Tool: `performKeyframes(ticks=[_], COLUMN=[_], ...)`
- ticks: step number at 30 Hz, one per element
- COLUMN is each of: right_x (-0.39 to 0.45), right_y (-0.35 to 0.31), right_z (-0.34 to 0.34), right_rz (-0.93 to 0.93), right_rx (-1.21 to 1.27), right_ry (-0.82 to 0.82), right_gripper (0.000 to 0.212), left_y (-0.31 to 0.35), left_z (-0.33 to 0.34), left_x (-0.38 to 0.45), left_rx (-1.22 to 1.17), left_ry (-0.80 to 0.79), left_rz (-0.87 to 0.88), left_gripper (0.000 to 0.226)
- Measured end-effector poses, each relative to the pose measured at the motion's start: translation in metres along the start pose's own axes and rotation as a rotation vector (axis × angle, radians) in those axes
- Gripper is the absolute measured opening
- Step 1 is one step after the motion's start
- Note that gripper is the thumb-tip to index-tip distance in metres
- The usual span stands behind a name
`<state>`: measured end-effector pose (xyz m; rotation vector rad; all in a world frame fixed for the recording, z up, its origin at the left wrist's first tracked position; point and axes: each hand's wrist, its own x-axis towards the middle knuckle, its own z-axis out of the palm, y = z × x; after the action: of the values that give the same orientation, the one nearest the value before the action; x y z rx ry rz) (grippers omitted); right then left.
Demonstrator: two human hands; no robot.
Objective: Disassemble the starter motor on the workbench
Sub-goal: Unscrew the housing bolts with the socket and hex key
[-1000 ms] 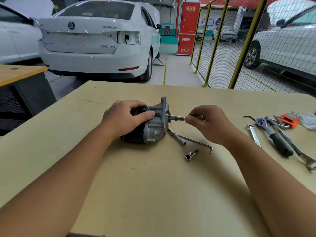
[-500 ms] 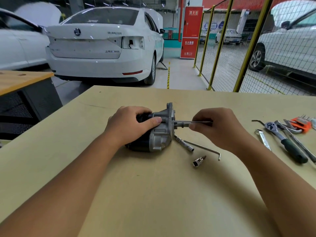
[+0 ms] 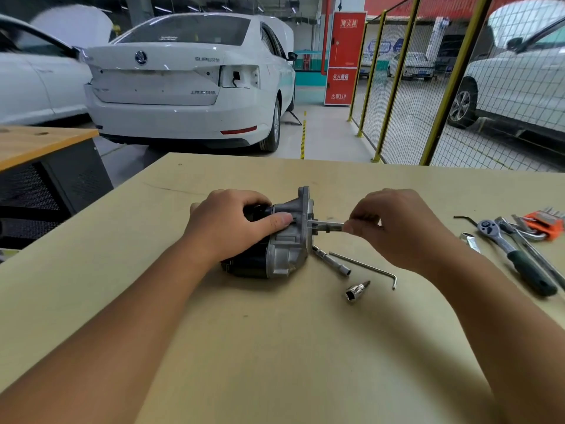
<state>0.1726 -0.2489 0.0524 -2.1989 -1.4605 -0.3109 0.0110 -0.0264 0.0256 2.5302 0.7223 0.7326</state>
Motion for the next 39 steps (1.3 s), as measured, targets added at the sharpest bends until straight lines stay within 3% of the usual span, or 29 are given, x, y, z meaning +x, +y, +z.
performKeyframes(ticks=[5,9,13,18,29,33,39], right_x=[0.000,-0.001,0.000,-0.002,-0.002,0.000,-0.002], right_y=[-0.006,-0.009,-0.010,-0.013,-0.014,-0.014,-0.020], right_z=[0.001,0.004,0.004,0.005,0.008,0.010,0.011], right_rz=[0.026,-0.025,-0.055,-0.040,-0.055,-0.045,-0.042], right_rx=[0.047,0.102,0.059,-0.138,0.099,0.079,-0.041], right_ry=[-0.056,-0.050,-0.096,-0.006,0.010,-0.038,0.025], right_gripper=[0.021,0.005,0.016,0.013,0.017,0.018,0.013], left_y=[-0.001,0.001,0.003,0.004,0.008,0.008,0.007], left_z=[-0.002,-0.003,-0.003,-0.003,-0.002,-0.003,-0.005], left_x=[-0.002,-0.004,-0.005,-0.003,-0.004,-0.004,-0.003], left_rx=[-0.040,-0.044,-0.054,0.005,-0.051,-0.040,-0.030], left_ry=[-0.003,-0.002,-0.007,-0.001,-0.022,-0.039,-0.079], left_rz=[0.028,0.042,0.050,0.029,0.004,0.004,0.015], left_gripper=[0.069,0.065,0.061,0.070,0.063,0.067,0.080])
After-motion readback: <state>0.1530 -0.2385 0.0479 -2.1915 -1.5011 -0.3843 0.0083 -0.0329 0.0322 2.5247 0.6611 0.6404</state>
